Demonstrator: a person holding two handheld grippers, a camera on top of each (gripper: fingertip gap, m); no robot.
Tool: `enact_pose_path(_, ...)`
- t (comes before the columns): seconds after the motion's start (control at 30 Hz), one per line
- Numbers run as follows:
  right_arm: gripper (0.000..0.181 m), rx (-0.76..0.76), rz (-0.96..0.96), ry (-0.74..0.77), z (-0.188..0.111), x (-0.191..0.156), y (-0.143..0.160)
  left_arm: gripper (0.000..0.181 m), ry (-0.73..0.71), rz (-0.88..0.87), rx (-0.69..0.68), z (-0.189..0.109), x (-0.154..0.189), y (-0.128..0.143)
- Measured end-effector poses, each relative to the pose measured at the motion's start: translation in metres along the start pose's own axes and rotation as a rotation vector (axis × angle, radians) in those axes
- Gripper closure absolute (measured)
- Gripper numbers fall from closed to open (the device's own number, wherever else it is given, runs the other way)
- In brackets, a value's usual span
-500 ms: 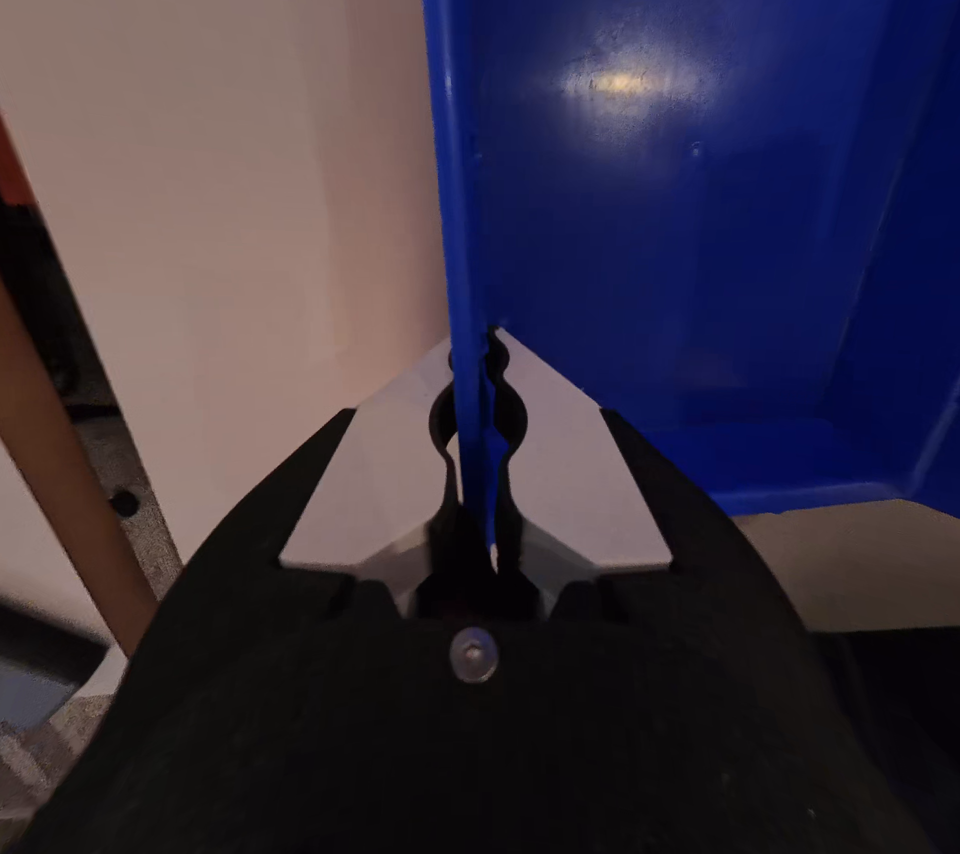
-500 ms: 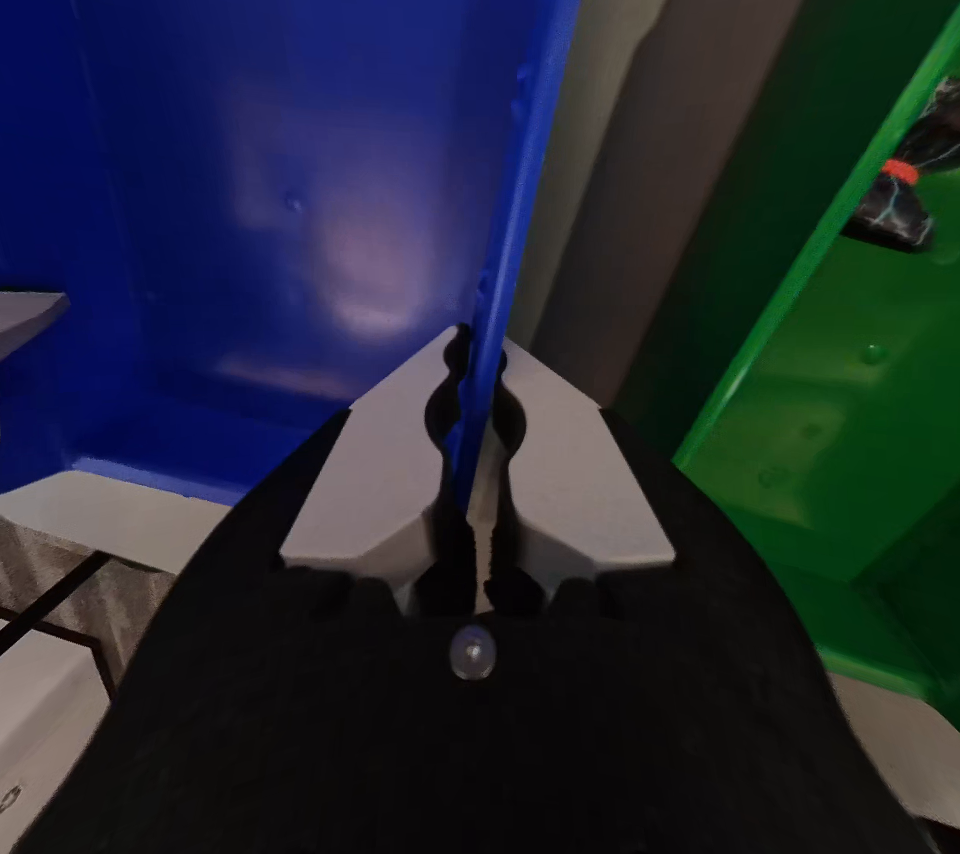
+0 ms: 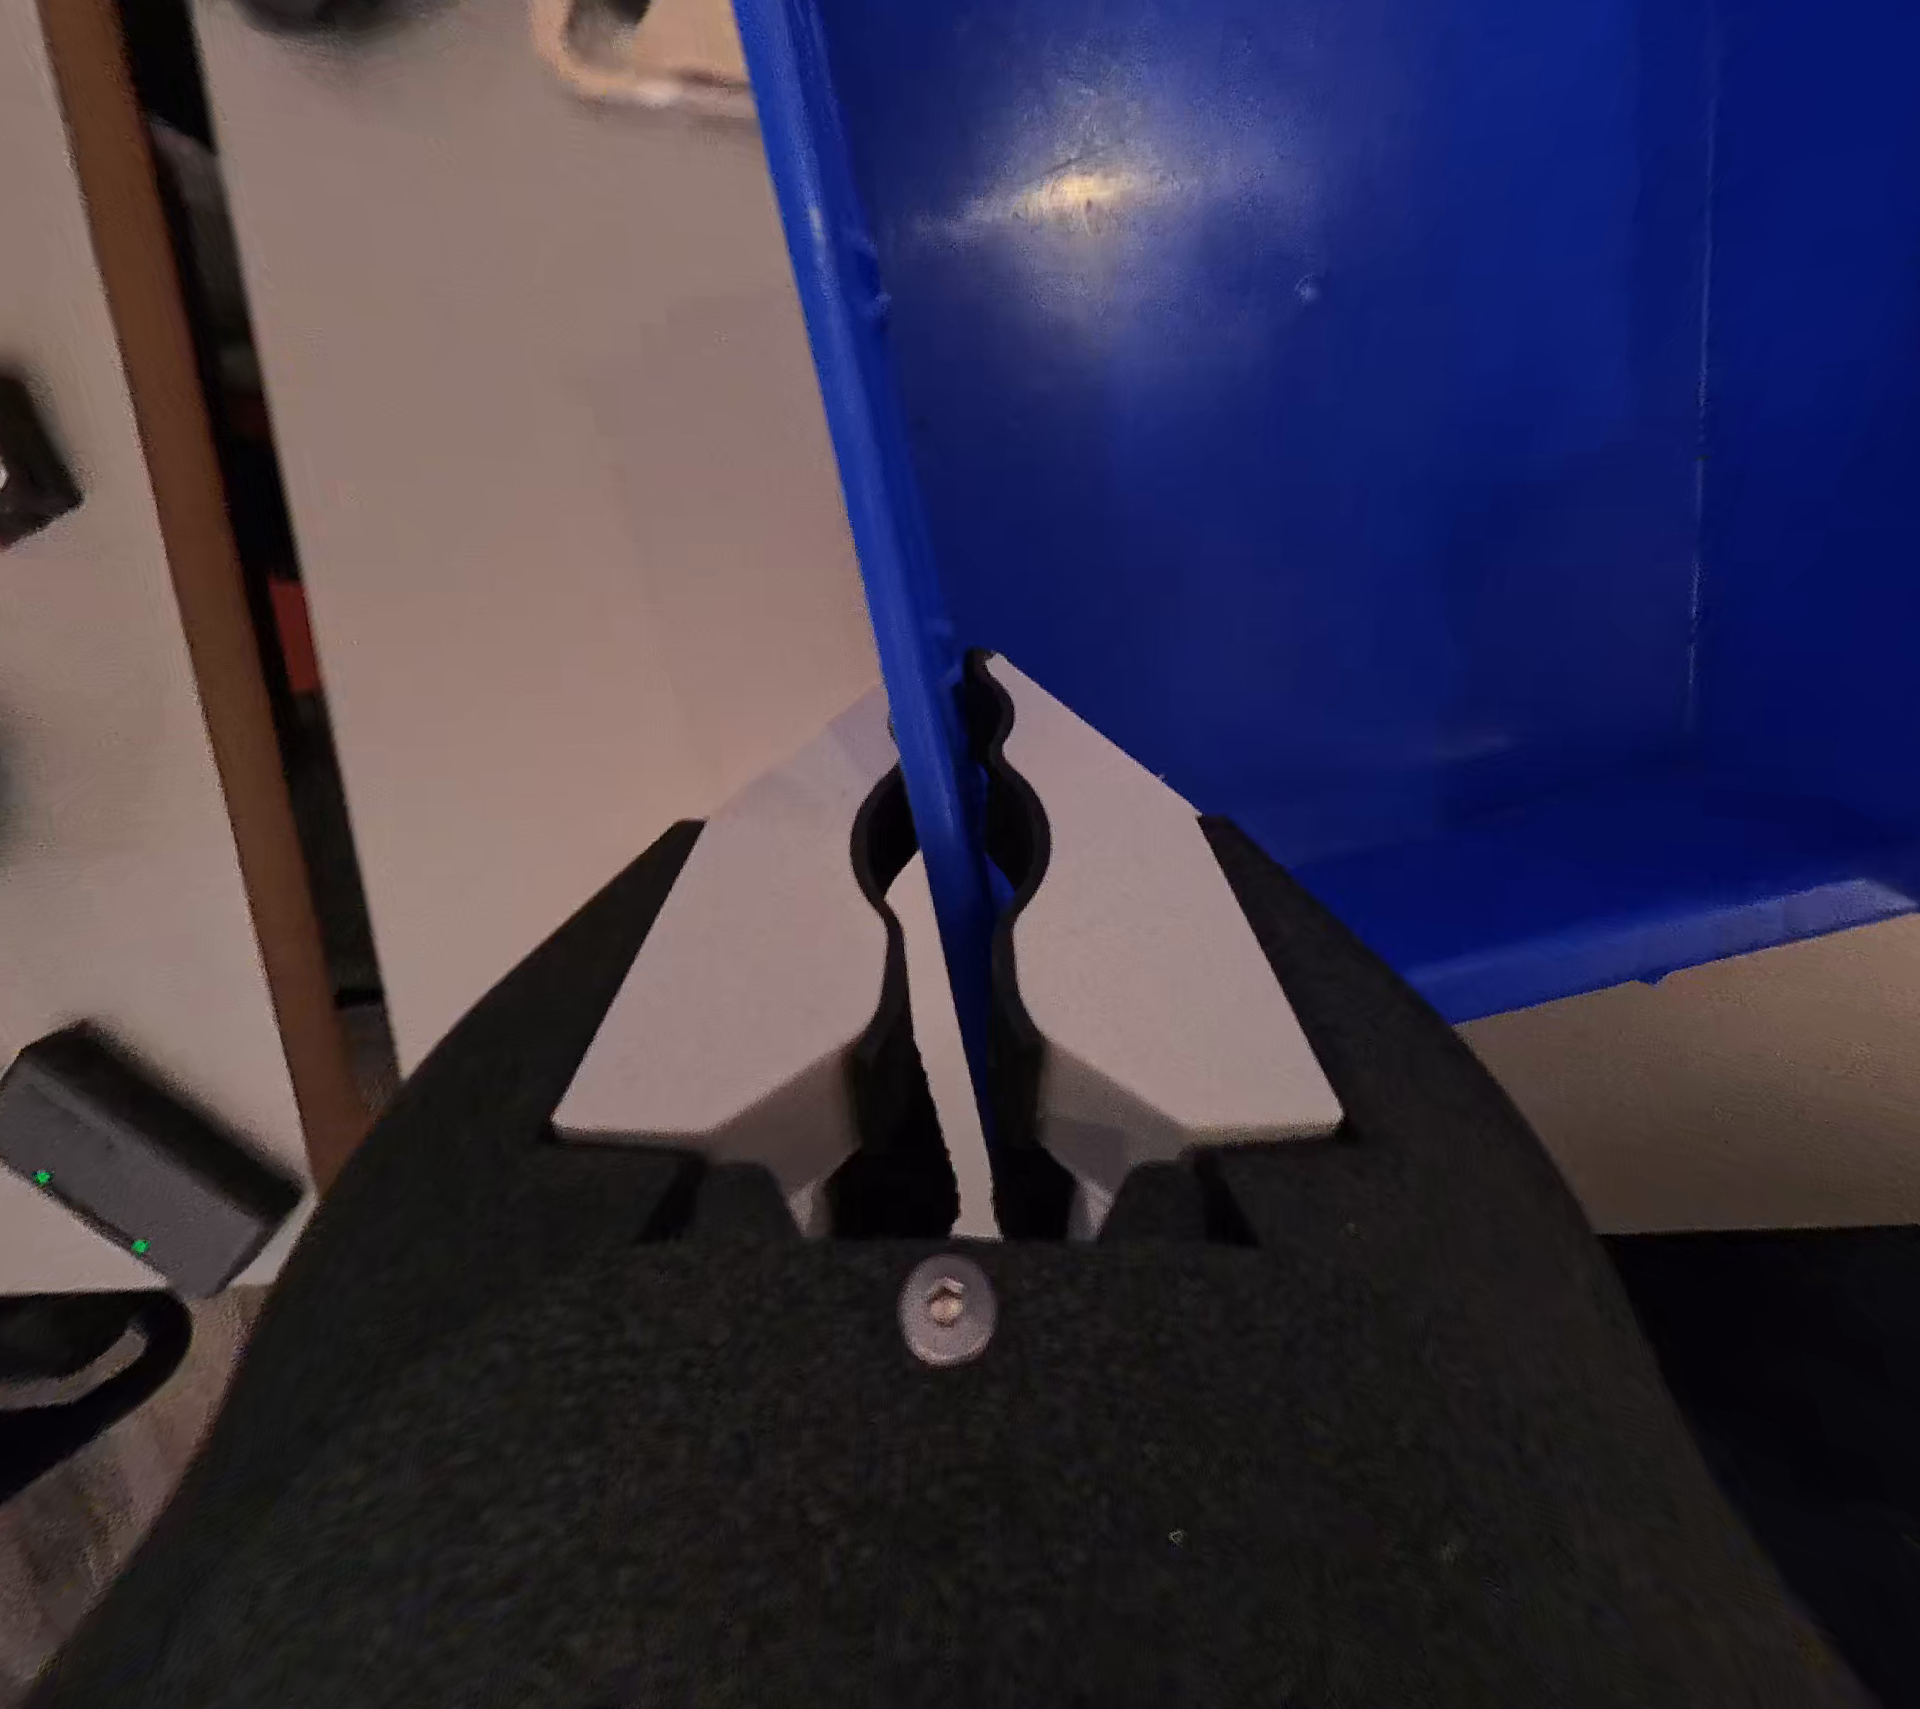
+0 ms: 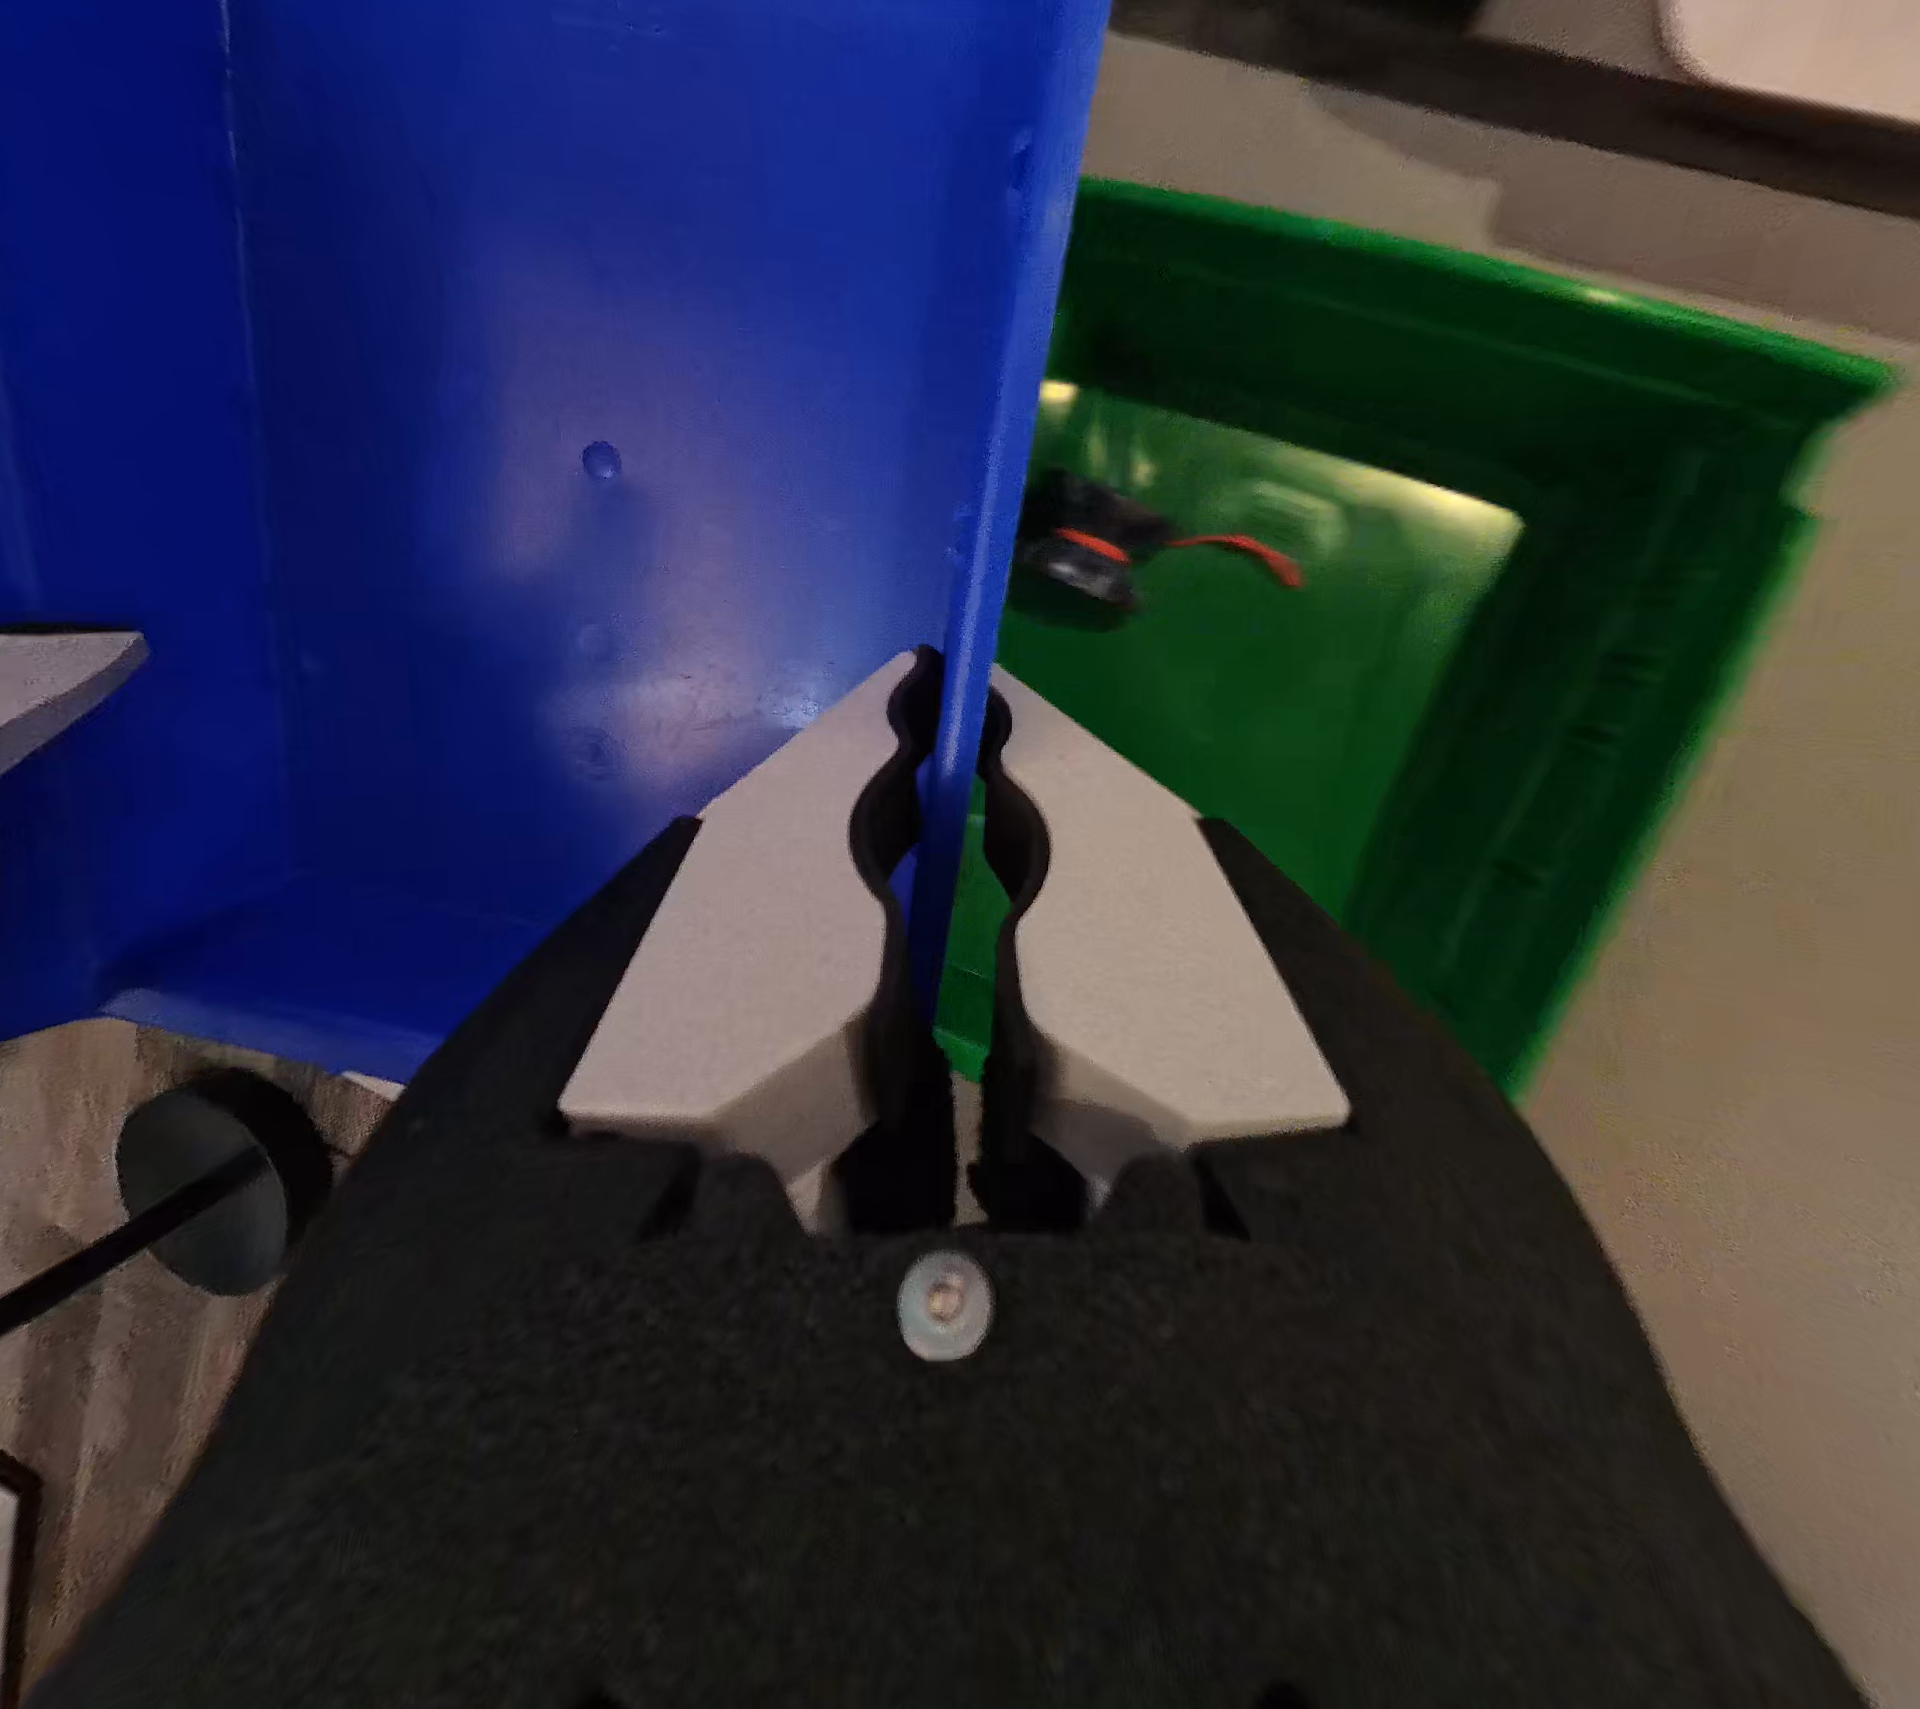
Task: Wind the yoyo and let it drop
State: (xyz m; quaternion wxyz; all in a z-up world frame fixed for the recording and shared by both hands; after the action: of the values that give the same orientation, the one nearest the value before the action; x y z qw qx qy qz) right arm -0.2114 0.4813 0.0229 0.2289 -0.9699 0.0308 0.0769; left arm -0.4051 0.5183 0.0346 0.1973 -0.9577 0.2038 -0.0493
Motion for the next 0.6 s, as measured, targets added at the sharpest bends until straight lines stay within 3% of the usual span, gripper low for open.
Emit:
enact_pose_path(0.13, 0.178, 0.047, 0.084, 0.038, -0.053, 0.087, 0.019, 0.179, 0.050, 0.079, 0.032, -0.012, 0.098, -0.023)
enact_pose_path(0.27, 0.178, 0.052, 0.162, 0.100, -0.103, 0.196, 0.066, 0.179, 0.120, 0.158, 0.024, -0.010, 0.224, -0.025)
enact_pose_path(0.43, 0.177, -0.026, 0.265, 0.191, -0.138, 0.337, 0.162, 0.179, 0.205, 0.227, -0.051, 0.027, 0.390, 0.008)
enact_pose_path(0.6, 0.177, -0.123, 0.277, 0.203, -0.130, 0.449, 0.245, 0.178, 0.194, 0.274, -0.124, 0.077, 0.511, 0.061)
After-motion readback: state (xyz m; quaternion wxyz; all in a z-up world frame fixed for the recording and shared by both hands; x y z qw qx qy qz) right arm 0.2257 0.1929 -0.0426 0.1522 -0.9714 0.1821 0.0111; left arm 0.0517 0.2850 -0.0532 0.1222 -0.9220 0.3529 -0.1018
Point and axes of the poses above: each gripper's, where its closed fingertips meet, z out along the fingers, y out of its underside, x = y × z across the jaws, the point moved 3 cm from there along -z, back along the fingers, and after that the axes turned 8 degrees about -z, right-handed, at the moved point
